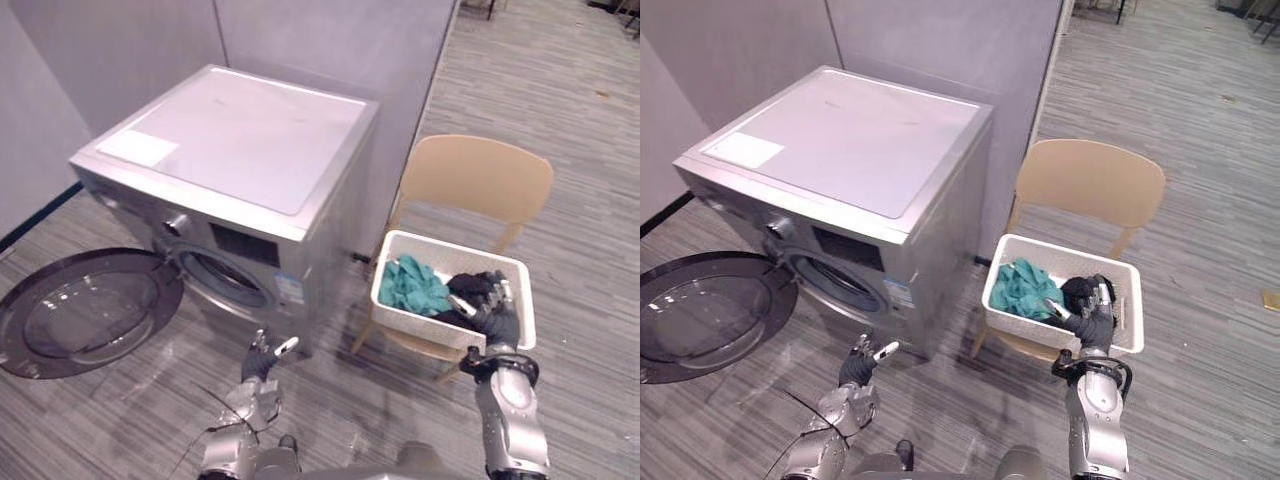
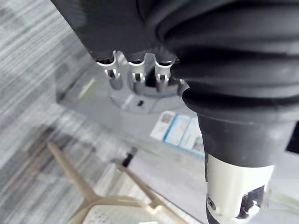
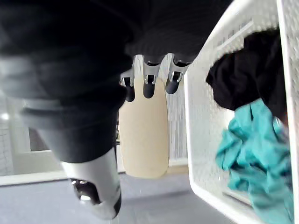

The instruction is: Pick up the laundry basket with both hands and put the clothes into the washing machine.

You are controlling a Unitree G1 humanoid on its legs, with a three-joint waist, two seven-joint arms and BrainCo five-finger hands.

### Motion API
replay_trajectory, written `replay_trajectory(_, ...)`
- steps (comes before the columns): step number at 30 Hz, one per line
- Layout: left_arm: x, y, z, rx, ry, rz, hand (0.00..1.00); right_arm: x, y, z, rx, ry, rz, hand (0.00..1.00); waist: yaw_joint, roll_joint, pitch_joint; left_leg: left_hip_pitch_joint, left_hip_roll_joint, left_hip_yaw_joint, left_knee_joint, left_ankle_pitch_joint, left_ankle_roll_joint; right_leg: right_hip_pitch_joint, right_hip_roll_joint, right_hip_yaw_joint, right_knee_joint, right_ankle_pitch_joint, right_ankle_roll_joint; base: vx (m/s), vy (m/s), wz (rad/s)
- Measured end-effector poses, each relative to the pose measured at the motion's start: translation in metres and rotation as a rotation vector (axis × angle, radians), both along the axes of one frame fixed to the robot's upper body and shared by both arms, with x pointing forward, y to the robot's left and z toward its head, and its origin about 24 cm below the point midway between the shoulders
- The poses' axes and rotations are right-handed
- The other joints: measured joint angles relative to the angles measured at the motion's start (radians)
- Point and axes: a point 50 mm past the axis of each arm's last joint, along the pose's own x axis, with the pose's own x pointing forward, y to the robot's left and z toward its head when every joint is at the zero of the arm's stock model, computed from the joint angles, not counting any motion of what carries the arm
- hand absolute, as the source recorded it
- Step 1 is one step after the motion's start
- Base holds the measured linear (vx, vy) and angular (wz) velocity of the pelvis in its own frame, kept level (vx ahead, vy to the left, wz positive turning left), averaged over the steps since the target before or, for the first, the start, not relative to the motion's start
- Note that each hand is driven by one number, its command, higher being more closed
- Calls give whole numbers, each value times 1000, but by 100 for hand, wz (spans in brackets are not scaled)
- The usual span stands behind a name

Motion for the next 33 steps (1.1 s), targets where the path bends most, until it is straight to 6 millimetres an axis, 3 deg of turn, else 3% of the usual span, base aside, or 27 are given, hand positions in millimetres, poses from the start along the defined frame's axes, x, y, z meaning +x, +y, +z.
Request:
replay_trajectory(1,-1,0,-2,0,12,4,0,-1,-4,0,-9,5,-8,0,4,0,-2,9,4,-4,-4,0,-16,21,5,-10,-29,-32,45,85,-452,3)
replay_trajectory(2,-6,-8,-8,-29,44,9,0,-1,-17,3,-58,13,-19,0,4,59,-5,16,62,-20,-19,12,-44,48,55,-43,-65,-24,26,117,-376,-5)
replay_trajectory(4,-12,-26,-12,-97,60,19,0,-6,-42,7,-127,37,-61,0,9,126,-42,21,124,-36,-64,50,-71,52,124,-70,-81,-22,-1,136,-330,6)
replay_trajectory(5,-11,-29,-11,-105,59,20,0,-6,-47,8,-137,43,-71,0,8,133,-47,21,132,-47,-72,64,-81,53,134,-79,-78,-27,-9,101,-244,27)
replay_trajectory(8,-7,-28,-9,-123,43,28,0,-10,-63,12,-177,58,-109,0,-5,132,-50,-13,147,-116,-84,121,-81,80,149,-159,-89,-36,-27,50,-180,58)
replay_trajectory(11,-10,-31,-10,-111,55,-15,0,-7,-75,10,-200,87,-133,0,-14,132,-50,-26,141,-144,-118,125,-81,88,143,-202,-101,-36,-27,15,-1,53)
replay_trajectory(14,-13,-29,-12,-81,58,-82,0,-2,-86,-1,-217,166,-150,0,-10,117,-46,-37,113,-168,-143,125,-80,98,114,-235,-120,-26,-13,-34,103,40)
replay_trajectory(17,-16,-24,-13,-57,67,-124,0,16,-99,-3,-242,230,-145,0,3,97,-34,-60,75,-175,-144,136,-65,93,82,-236,-152,5,4,-66,106,10)
replay_trajectory(19,-20,-20,-15,-47,76,-133,0,32,-109,6,-286,247,-129,0,10,105,-18,-68,58,-172,-144,137,-61,84,65,-230,-171,24,12,-108,94,-2)
replay_trajectory(21,-21,-15,-15,-35,78,-140,0,59,-116,29,-345,227,-101,0,13,130,18,-98,44,-164,-145,150,-47,47,54,-216,-170,42,17,-123,67,-8)
replay_trajectory(24,-21,-18,-15,-42,73,-156,0,79,-122,47,-353,210,-86,0,17,157,68,-123,36,-160,-158,175,-40,19,47,-209,-171,63,21,-75,30,-5)
replay_trajectory(33,-15,-20,-4,-78,16,-139,0,111,-115,61,-282,207,-39,0,36,156,171,-164,34,-133,-176,199,-35,-48,45,-179,-187,98,22,-20,2,-10)
